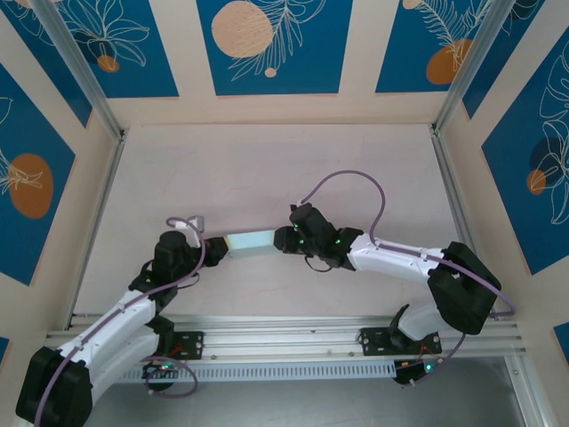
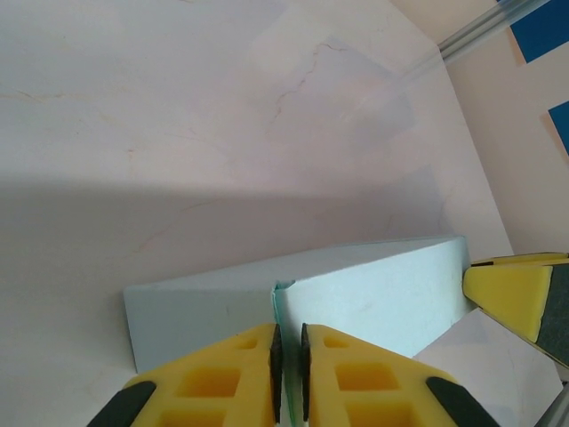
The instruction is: Fold the paper box
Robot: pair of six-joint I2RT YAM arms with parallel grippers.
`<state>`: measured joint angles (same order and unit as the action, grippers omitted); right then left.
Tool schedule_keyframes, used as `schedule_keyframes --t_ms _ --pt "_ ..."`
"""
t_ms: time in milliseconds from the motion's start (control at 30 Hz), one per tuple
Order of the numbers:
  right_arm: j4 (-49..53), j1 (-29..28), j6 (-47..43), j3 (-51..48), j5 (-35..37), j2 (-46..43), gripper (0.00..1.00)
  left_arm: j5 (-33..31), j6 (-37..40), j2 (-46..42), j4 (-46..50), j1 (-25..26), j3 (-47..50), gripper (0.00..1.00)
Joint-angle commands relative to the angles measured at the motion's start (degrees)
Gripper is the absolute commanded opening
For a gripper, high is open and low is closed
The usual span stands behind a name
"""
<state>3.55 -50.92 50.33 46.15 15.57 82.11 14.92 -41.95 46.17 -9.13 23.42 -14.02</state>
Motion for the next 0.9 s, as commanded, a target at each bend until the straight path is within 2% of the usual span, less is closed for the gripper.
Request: schedule_keyframes --t_ms 0,267,500,733,800,867 --pt "11.43 -2.28 0.88 -3.91 0.24 2.36 0.28 2.86 -0.74 1.87 9.40 2.31 2.86 0.15" --pt "12.79 -5.47 2.76 -4.12 1.79 1.89 0.28 1.27 -0.47 3.48 10.45 3.00 2.32 0.16" --pt "13.67 -6.08 3.87 -4.59 2.69 1.66 0.29 0.12 -0.23 2.45 13.00 3.12 2.73 0.25" --pt "15.43 -5.69 3.26 -2.42 3.13 -0.32 0.38 -0.50 0.26 1.40 13.12 3.29 1.22 0.39" --pt "15.07 -5.22 3.28 -1.80 2.75 -0.83 0.43 -0.91 1.22 1.42 13.01 3.29 0.14 0.47" --pt "14.04 -4.53 3.71 -1.32 1.83 -0.94 0.50 -2.22 2.75 2.02 13.22 3.39 -1.44 0.62"
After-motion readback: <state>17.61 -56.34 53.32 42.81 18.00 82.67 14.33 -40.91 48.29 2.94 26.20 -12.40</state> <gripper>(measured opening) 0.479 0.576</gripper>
